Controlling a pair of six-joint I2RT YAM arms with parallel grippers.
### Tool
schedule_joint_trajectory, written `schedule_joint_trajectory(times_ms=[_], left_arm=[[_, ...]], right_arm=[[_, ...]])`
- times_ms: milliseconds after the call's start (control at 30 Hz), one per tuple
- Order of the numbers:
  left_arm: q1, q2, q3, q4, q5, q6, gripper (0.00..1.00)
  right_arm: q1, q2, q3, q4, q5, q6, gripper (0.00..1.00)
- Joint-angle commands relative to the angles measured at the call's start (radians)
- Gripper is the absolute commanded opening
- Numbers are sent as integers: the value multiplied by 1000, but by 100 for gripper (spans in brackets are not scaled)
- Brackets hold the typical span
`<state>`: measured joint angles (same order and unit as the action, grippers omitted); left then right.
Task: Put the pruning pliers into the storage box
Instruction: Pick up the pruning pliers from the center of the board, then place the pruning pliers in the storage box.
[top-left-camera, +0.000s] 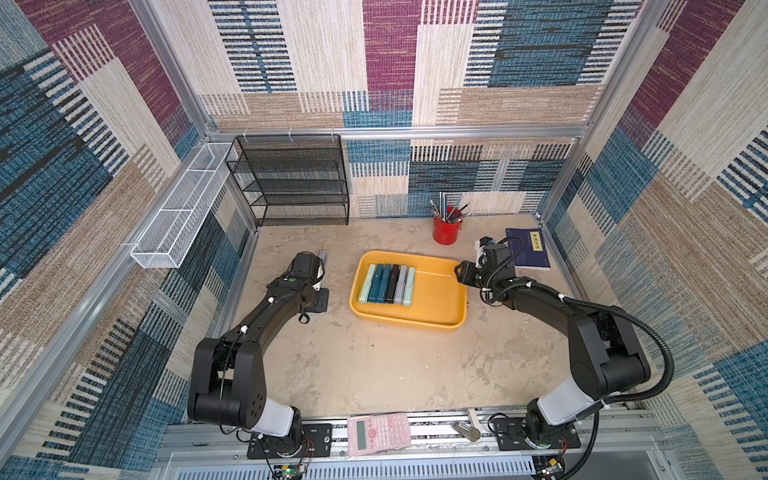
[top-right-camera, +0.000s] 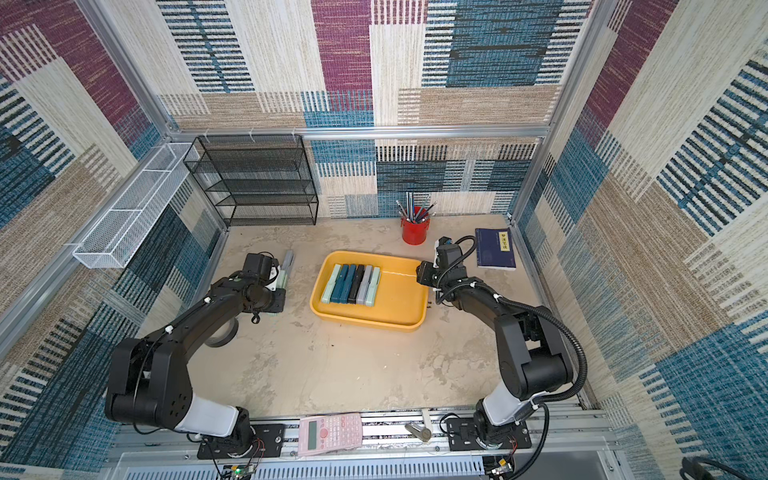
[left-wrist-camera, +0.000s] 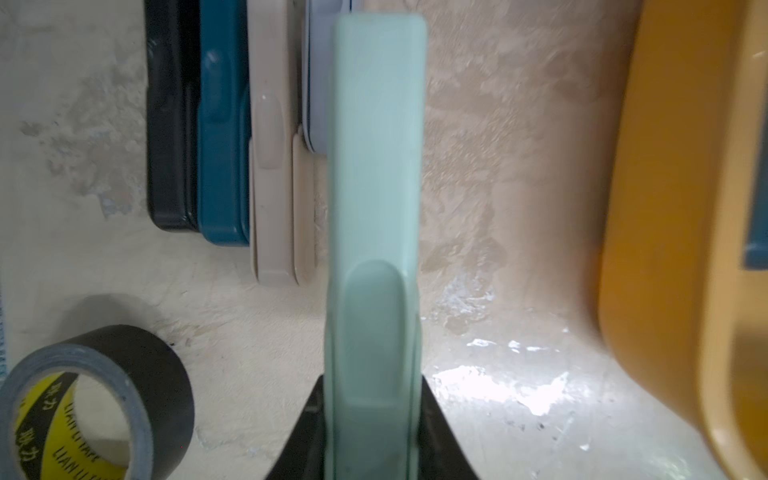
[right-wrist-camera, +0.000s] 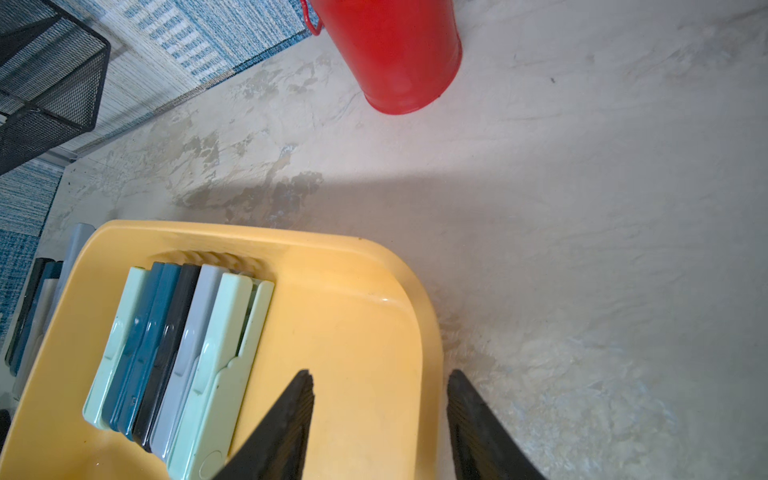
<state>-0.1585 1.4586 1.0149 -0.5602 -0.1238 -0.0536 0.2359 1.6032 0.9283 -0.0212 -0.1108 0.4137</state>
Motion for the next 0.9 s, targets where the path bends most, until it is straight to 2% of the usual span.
schedule_joint_trajectory(times_ms=[0, 133, 333, 567, 867], left_arm=[[-28, -38, 50, -28, 24, -40, 7], [-127, -26, 149, -31, 2, -47, 6], [-307, 124, 349, -35, 13, -98, 5], [-459, 283, 460, 40, 58, -240, 4], [-607, 477, 641, 6, 18, -422, 0]], right_arm=[[1, 0, -2, -1, 20, -5, 52], [1, -7, -10, -5, 22, 4, 50], [1, -43, -13, -16, 47, 10, 49], [1, -87, -36, -25, 59, 20, 48], [-1, -87, -50, -7, 49, 36, 48]])
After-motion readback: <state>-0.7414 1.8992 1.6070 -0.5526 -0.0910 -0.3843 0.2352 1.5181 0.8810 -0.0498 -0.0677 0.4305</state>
